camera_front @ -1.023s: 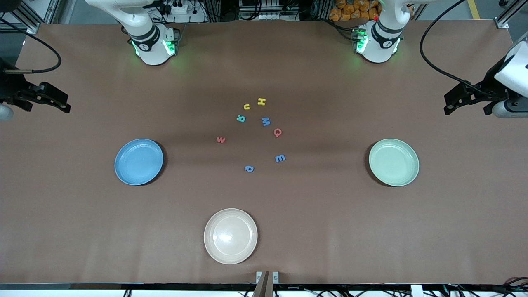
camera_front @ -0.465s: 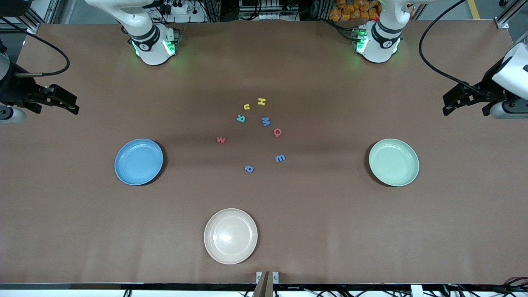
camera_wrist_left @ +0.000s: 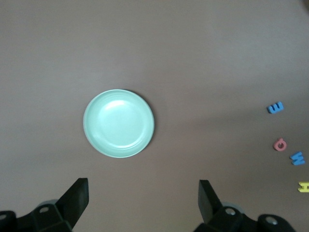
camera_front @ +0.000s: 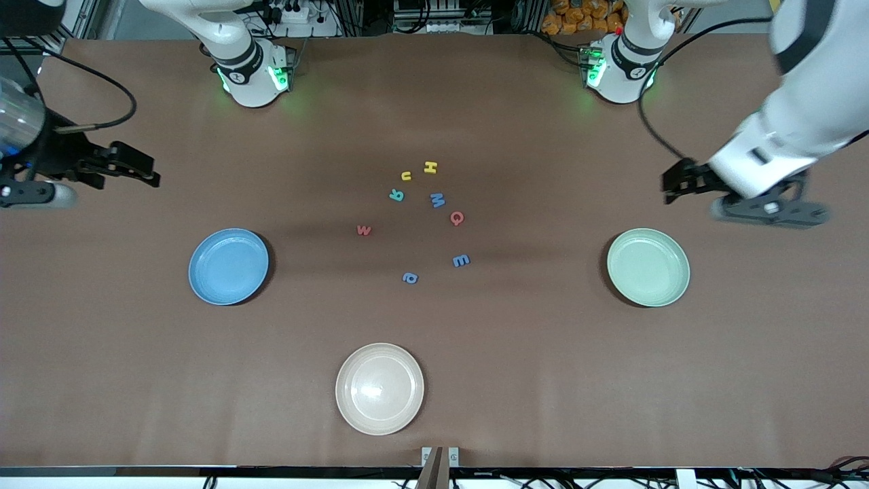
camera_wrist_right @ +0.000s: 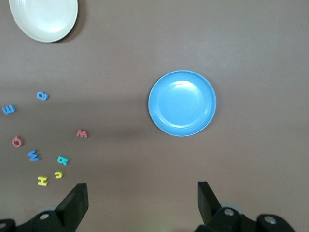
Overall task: Sort upper and lower case letters into plates
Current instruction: 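Move both grippers from rest toward the foam letters in the middle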
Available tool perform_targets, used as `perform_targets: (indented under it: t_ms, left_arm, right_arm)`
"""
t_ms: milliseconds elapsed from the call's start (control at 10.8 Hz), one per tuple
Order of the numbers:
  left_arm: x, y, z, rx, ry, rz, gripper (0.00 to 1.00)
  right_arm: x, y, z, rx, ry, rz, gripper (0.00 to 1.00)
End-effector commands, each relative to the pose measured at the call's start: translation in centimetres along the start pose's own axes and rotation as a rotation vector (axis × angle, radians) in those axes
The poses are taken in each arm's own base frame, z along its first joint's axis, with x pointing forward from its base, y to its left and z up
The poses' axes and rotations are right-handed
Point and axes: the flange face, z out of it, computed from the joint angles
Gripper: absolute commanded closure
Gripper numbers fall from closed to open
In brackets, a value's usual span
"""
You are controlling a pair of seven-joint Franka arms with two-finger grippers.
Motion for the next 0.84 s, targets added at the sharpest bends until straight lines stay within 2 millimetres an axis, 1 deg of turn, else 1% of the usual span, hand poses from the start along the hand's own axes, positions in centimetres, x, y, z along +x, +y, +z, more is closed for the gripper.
perform_targets:
  t_ms: [0,93,186,279,372,465,558,651,744]
  left_arm:
    - [0.7,5.4,2.9,0.002,-0.01,0.074,0.0]
    - [0.6,8.1,4.7,0.001,-0.017,0.119,0.0]
    - [0.1,10.3,6.6,0.001,-0.019,0.135,0.0]
    - [-0.9,13.0,8.8,0.006,-0.025,0.1,0.0]
    - [-2.0,15.7,10.5,0.009,-0.028,0.059,0.0]
    - [-3.3,18.7,12.3,0.017,-0.028,0.036,0.0]
    - [-4.2,20.9,14.0,0.02,-0.028,0.045,0.0]
    - [-4.4,22.1,15.6,0.02,-0.04,0.057,0.0]
    - [-4.6,23.2,16.9,0.023,-0.055,0.073,0.0]
  right_arm:
    - [0.7,-3.1,4.4,0.001,-0.04,-0.01,0.0]
    - [1.5,-5.9,6.8,-0.011,-0.055,0.063,0.0]
    - [2.2,-8.6,9.0,-0.022,-0.062,0.126,0.0]
    - [2.9,-9.9,11.1,-0.032,-0.079,0.142,0.0]
    - [3.3,-11.7,13.1,-0.044,-0.091,0.147,0.0]
    - [3.8,-13.1,15.2,-0.057,-0.101,0.213,0.0]
    - [4.0,-15.0,17.5,-0.07,-0.11,0.245,0.0]
    - [4.4,-15.5,19.5,-0.081,-0.131,0.251,0.0]
    - [4.0,-17.7,21.4,-0.09,-0.138,0.216,0.0]
